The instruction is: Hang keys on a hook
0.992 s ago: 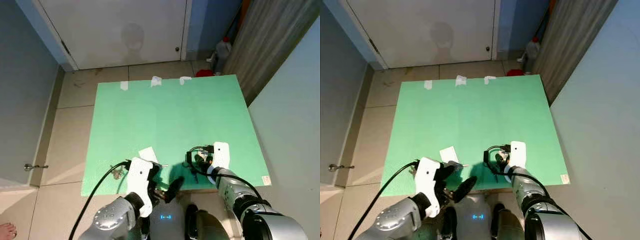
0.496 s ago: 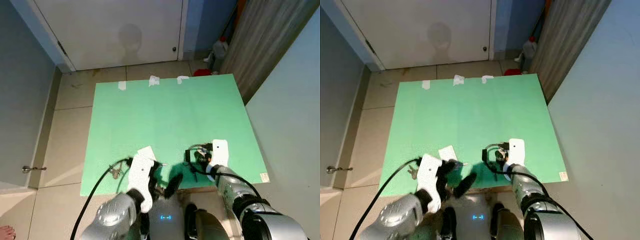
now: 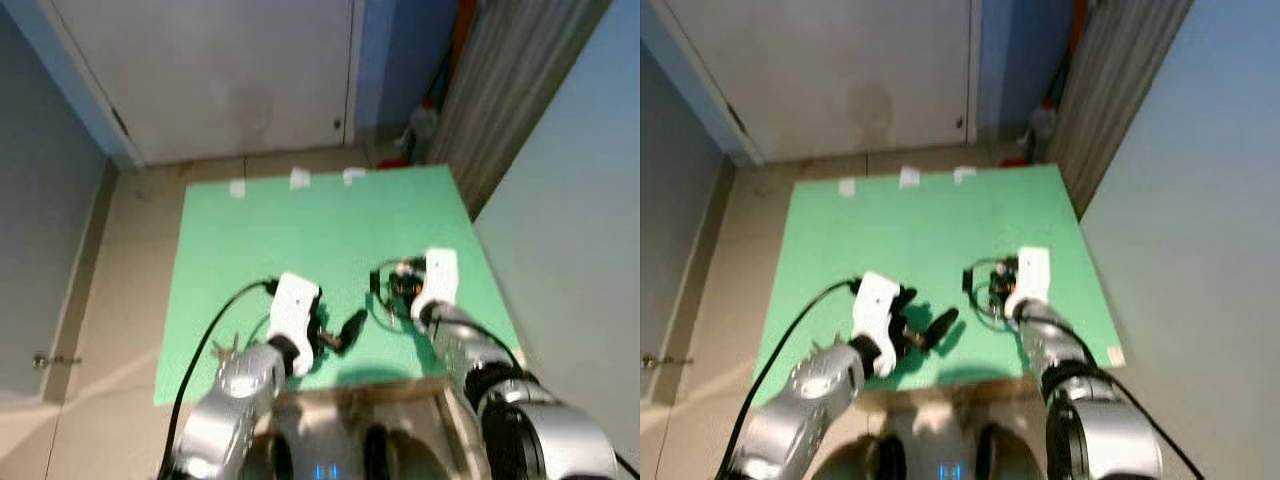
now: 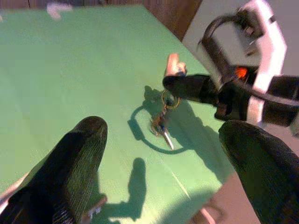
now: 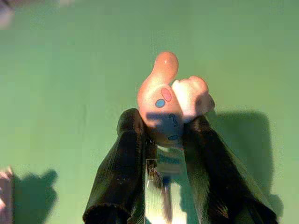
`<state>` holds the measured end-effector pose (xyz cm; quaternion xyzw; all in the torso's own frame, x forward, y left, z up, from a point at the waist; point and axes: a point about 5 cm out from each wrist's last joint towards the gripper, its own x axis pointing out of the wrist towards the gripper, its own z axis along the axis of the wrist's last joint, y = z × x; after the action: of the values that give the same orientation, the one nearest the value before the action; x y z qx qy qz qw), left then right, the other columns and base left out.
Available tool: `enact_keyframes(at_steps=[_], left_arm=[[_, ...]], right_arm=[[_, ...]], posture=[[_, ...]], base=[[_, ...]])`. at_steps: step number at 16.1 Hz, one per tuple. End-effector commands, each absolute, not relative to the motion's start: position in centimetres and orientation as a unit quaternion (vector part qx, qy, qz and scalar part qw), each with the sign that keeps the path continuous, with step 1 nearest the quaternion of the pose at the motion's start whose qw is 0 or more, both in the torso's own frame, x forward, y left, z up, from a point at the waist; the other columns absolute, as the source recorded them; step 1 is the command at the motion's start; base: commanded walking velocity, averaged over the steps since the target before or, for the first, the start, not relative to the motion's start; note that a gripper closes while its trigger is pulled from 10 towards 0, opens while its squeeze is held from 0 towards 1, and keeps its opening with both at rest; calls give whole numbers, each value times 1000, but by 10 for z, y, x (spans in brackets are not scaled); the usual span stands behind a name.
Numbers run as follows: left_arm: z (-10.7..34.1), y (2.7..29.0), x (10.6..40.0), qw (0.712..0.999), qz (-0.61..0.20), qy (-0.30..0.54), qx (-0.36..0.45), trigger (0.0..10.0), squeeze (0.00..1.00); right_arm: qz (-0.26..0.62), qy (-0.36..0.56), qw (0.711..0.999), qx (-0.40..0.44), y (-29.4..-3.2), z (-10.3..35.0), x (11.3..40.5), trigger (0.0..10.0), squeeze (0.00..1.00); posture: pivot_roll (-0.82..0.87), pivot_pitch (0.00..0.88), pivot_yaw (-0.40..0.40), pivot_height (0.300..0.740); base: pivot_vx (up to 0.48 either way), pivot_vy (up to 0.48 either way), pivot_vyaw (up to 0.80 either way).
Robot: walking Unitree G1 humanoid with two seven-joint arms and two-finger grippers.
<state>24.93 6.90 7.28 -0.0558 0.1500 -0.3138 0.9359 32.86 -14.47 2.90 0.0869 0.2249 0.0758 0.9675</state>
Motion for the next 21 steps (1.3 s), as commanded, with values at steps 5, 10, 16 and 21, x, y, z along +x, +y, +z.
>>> enact_keyframes(at_steps=[5,10,16,21], left_arm=[[67,79,265,950,-284,131,-19,10000,0],[86,129,282,990,-127,50,30,10000,0],[110,165,282,997,-68,-7,27,10000,0],[84,152,253,997,-72,8,39,10000,0]], right_arm=[[59,137,982,112,-158,70,355,0,0],[59,0,998,18,-182,109,359,0,0],[1,-81,996,-45,-213,107,312,0,0],[-8,-38,999,-20,-203,67,266,0,0]], posture=[[-67,0,31,740],[-138,0,67,740],[-167,0,102,740],[-194,0,111,740]], base=[[0,0,0],[0,0,0],[0,0,0],[0,0,0]])
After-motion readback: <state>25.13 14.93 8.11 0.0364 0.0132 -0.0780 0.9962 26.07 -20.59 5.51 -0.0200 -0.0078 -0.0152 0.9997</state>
